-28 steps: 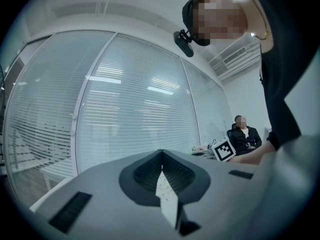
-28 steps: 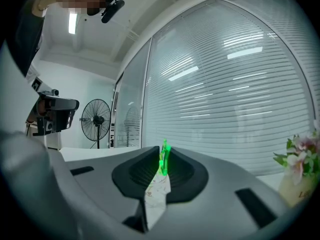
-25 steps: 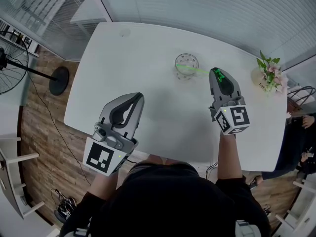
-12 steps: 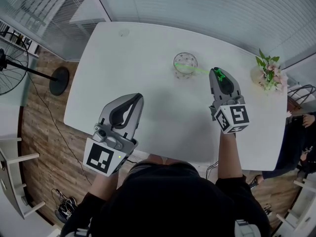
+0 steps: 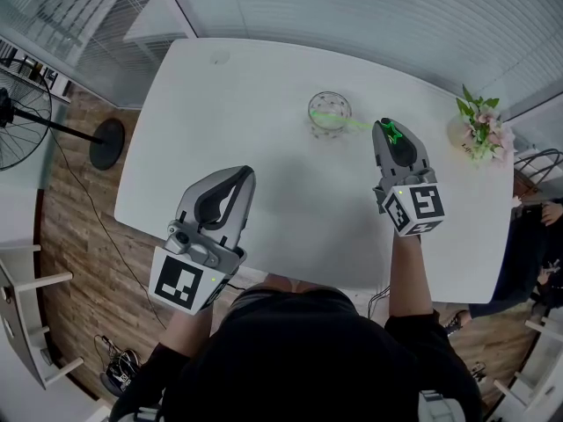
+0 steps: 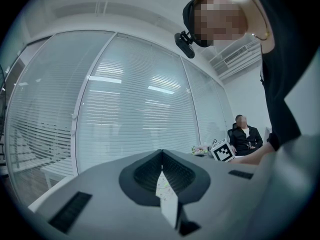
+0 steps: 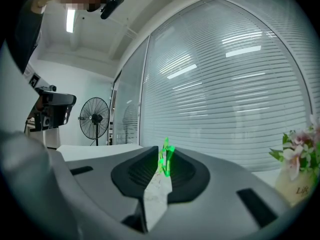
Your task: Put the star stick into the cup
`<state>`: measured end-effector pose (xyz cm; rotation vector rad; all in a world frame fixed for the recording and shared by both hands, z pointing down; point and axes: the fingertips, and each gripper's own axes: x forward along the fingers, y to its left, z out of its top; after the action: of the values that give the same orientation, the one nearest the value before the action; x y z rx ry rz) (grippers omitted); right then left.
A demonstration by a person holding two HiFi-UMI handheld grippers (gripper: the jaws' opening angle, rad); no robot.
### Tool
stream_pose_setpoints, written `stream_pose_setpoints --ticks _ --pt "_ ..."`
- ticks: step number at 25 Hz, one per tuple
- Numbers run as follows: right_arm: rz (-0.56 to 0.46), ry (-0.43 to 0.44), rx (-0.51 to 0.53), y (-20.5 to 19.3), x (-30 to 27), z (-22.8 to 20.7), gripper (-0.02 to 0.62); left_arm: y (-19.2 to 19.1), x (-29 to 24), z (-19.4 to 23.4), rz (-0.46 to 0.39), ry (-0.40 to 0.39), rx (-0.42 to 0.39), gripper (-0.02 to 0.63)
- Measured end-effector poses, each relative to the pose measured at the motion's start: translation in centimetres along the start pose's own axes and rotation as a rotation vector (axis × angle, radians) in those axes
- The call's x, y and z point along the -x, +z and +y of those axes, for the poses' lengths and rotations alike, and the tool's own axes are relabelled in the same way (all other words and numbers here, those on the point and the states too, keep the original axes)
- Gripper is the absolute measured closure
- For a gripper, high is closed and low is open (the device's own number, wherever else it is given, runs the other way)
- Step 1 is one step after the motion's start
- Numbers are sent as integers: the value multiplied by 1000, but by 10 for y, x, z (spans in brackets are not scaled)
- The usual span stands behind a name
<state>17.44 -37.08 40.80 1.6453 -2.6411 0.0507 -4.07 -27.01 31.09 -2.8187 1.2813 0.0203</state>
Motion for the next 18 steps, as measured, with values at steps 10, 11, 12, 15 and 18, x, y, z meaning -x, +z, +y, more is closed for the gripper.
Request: stream_pose_setpoints --ticks 10,11,12,15,18 --pt "-13 9 -6 5 2 1 479 0 -4 -1 -6 -9 0 592" --pt "-16 8 -6 6 3 1 472 0 -4 -1 -7 -11 1 592" --pt "-18 6 -5 8 3 1 468 1 -4 -1 -8 -12 2 592" --pt "-27 -1 0 13 5 0 449 2 -6 -1 -13 -19 0 592" --pt "-35 -1 3 18 7 1 433 5 -8 -1 -20 -28 -5 592"
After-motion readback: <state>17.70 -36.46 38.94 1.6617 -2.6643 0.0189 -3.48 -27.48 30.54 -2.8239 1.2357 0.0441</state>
